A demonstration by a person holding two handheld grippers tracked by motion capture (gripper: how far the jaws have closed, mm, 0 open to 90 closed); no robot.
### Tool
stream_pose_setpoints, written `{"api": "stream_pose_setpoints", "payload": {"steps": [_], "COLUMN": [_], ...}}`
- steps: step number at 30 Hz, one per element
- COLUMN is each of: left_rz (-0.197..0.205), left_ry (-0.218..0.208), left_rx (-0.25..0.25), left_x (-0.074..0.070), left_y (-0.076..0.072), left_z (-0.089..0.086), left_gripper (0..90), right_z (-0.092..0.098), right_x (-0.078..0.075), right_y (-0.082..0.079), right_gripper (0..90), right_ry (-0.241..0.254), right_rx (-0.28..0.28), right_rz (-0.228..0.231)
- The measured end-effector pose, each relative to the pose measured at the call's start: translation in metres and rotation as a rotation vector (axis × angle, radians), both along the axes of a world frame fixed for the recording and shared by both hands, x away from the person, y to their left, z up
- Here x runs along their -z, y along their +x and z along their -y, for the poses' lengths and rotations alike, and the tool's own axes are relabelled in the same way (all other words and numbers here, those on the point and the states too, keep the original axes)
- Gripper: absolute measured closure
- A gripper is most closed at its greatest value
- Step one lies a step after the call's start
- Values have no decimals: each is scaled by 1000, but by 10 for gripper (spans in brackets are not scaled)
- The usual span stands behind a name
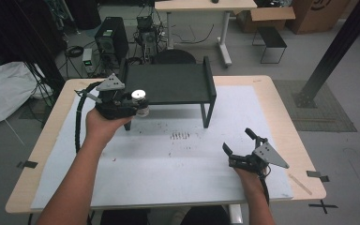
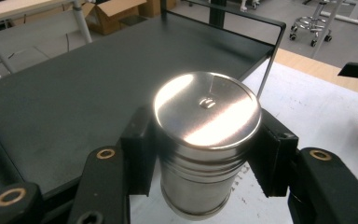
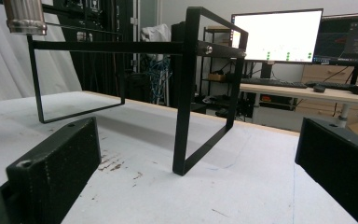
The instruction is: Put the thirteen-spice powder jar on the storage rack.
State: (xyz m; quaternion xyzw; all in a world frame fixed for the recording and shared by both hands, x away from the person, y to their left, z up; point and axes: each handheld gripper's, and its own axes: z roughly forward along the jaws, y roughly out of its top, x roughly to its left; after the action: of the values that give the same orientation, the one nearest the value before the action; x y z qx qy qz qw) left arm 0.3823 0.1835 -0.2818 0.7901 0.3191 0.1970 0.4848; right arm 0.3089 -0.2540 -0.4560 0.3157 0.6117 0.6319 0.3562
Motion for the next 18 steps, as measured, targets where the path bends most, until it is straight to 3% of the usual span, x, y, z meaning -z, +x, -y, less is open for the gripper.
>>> {"api": "stream_pose_setpoints", "payload": {"steps": [18], "left_rz": [9], "left_ry": [1], "left_rx": [-5], "left_x": [-20], "left_y": [18], "left_z": [10], "left_gripper": [492], "right_z": [0], "right_x": [0], "right_y": [0], "right_gripper": [0], "right_ry": [4], "right_rx": [1], "right_rz": [1]}}
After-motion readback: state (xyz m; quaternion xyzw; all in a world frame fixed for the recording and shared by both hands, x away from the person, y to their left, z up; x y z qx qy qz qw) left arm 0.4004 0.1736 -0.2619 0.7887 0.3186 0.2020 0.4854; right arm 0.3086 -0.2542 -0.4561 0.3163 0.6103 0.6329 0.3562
